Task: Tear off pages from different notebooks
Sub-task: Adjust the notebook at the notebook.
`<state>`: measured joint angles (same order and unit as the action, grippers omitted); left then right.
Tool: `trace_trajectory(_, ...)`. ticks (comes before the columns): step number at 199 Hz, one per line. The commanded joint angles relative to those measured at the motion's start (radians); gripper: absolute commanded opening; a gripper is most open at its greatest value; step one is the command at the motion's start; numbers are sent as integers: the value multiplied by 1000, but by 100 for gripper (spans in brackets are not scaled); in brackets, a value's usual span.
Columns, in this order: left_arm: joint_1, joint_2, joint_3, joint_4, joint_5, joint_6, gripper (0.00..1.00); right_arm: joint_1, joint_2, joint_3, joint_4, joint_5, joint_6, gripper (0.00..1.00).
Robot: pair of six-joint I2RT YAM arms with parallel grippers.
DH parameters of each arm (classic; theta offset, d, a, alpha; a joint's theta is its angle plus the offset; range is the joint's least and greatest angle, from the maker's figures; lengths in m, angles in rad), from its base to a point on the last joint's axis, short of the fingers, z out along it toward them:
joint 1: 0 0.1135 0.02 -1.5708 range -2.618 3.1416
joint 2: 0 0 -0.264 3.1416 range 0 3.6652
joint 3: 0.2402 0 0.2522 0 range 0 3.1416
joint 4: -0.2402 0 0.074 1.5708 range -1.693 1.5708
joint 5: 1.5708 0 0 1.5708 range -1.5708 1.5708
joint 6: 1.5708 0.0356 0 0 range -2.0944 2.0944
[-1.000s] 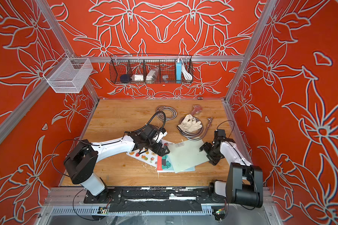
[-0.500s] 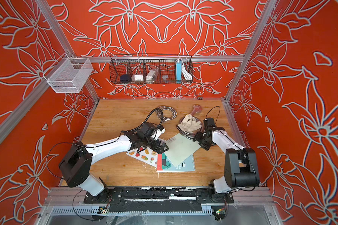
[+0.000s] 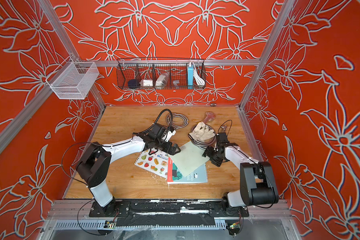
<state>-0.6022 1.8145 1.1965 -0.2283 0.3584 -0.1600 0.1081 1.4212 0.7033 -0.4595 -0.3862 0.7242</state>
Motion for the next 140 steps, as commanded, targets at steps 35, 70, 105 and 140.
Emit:
trace_trajectory(35,-1,184,133,-49,61,8,98,7,59,-67,122,-111,44,77)
trace_trajectory(70,-1,227,166,-91,105,3,86,7,83,-36,129,-115,12,77)
trace_trajectory(105,-1,199,129,-102,124,-1,61,7,103,-10,139,-115,-2,77)
trace_trajectory(140,-1,164,100,-142,127,-9,36,35,136,60,118,-94,-30,77)
